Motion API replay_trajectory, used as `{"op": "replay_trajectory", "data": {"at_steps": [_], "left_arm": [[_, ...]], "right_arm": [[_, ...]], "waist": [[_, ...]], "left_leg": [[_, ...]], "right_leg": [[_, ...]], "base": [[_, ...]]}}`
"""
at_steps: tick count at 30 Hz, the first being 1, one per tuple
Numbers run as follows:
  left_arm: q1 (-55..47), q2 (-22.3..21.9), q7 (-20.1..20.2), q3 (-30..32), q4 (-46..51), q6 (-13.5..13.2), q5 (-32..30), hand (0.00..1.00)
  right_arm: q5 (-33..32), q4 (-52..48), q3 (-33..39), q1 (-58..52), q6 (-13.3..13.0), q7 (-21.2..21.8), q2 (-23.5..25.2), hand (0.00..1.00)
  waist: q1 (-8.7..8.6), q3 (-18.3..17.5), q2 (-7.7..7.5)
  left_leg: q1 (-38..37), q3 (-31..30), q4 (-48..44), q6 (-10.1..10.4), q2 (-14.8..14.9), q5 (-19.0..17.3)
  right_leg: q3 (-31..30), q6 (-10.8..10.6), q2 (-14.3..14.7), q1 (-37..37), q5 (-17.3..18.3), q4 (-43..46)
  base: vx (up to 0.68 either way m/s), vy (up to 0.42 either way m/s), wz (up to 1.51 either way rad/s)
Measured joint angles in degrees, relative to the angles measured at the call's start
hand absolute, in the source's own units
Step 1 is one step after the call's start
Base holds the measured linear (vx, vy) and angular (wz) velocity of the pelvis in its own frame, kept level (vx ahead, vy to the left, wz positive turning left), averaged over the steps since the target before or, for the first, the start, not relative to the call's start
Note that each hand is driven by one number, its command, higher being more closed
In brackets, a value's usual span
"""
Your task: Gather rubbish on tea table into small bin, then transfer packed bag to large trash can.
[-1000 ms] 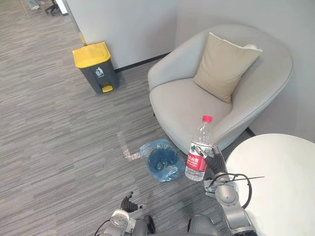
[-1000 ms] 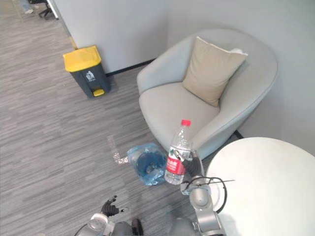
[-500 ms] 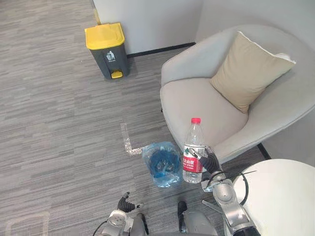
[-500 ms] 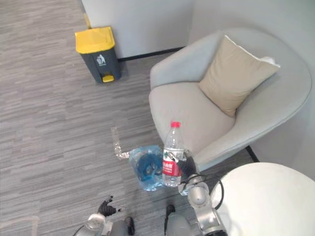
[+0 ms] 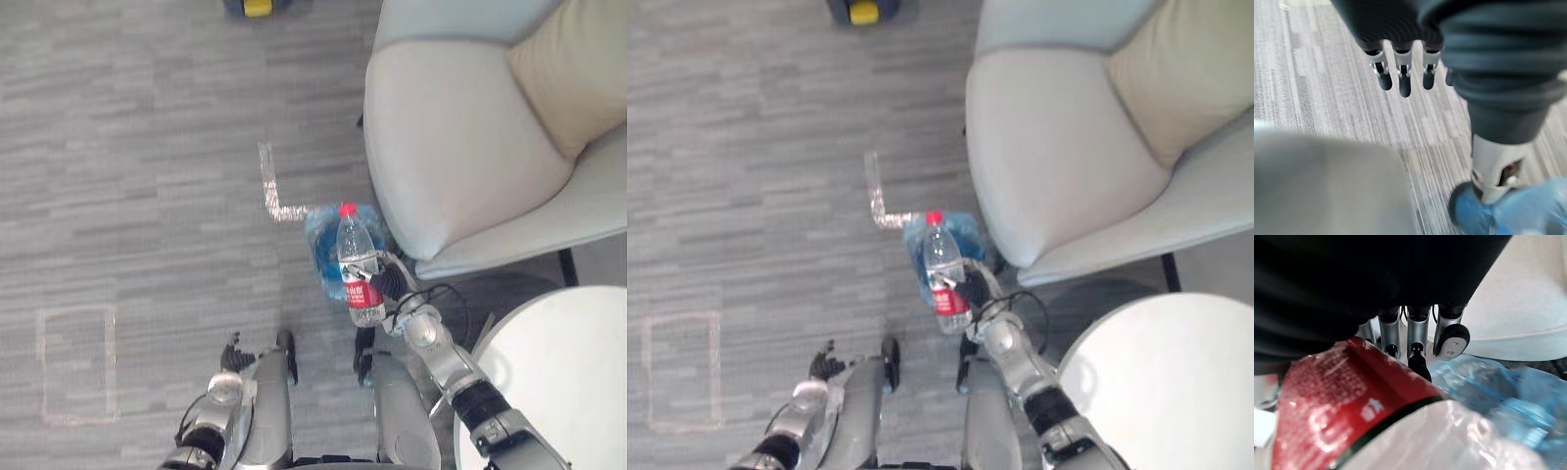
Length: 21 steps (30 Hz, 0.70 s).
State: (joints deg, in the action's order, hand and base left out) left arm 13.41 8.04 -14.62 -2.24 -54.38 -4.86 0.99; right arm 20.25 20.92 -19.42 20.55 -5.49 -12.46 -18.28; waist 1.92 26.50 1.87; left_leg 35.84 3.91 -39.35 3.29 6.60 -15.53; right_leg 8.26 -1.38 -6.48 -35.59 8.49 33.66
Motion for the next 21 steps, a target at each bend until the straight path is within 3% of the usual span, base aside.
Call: {"op": "replay_trajectory", "data": {"at_steps": [4,9,12,15,21], "left_arm": [[1.7,-0.4,-0.7,1.4,6.1,0.0,1.4,0.0],[1.5,-0.9,-0.9,1.3,17.0,-2.1,2.2,0.0],[1.5,-0.9,-0.9,1.3,22.0,-2.5,3.8,0.0],[1.4,-1.0,-0.5,1.2,24.7,-2.5,3.8,0.0],[0.2,-1.4,0.2,1.0,27.9,-3.2,3.8,0.0]], "right_arm": [[-0.1,-1.3,1.0,3.0,1.3,-1.5,-0.4,1.0],[-0.3,-5.7,4.7,8.2,2.0,-3.6,-2.3,1.0],[-0.5,-6.4,7.3,11.8,2.3,-5.3,-3.3,1.0],[-1.2,-6.4,8.6,14.8,2.9,-6.9,-4.3,1.0],[-1.5,-6.4,12.5,17.5,3.4,-10.0,-6.2,1.0]], "waist": [[0.22,1.3,0.2],[1.9,3.6,-0.04],[3.19,4.3,-0.11],[4.11,4.3,-0.09],[4.36,4.3,-0.1]], "left_leg": [[10.7,0.1,-5.4,-0.1,1.5,-0.7],[21.0,0.2,-8.7,-1.2,1.7,0.8],[25.7,-0.2,-10.4,-0.8,1.6,1.3],[28.4,-0.5,-11.2,-0.8,1.4,1.3],[30.3,-1.3,-10.4,-0.9,-0.2,2.0]], "right_leg": [[0.4,-0.3,-0.5,-9.9,0.5,4.6],[0.8,0.4,-1.7,-20.0,0.8,9.3],[1.1,0.8,-2.2,-24.7,0.8,11.6],[1.2,0.8,-2.5,-27.2,1.0,12.5],[1.8,0.4,-4.1,-29.0,1.8,13.3]], "base": [[-0.19,-0.018,0.05],[-0.08,-0.029,0.14],[0.0,-0.002,0.06],[0.02,0.004,0.04],[-0.01,0.0,0.15]]}}
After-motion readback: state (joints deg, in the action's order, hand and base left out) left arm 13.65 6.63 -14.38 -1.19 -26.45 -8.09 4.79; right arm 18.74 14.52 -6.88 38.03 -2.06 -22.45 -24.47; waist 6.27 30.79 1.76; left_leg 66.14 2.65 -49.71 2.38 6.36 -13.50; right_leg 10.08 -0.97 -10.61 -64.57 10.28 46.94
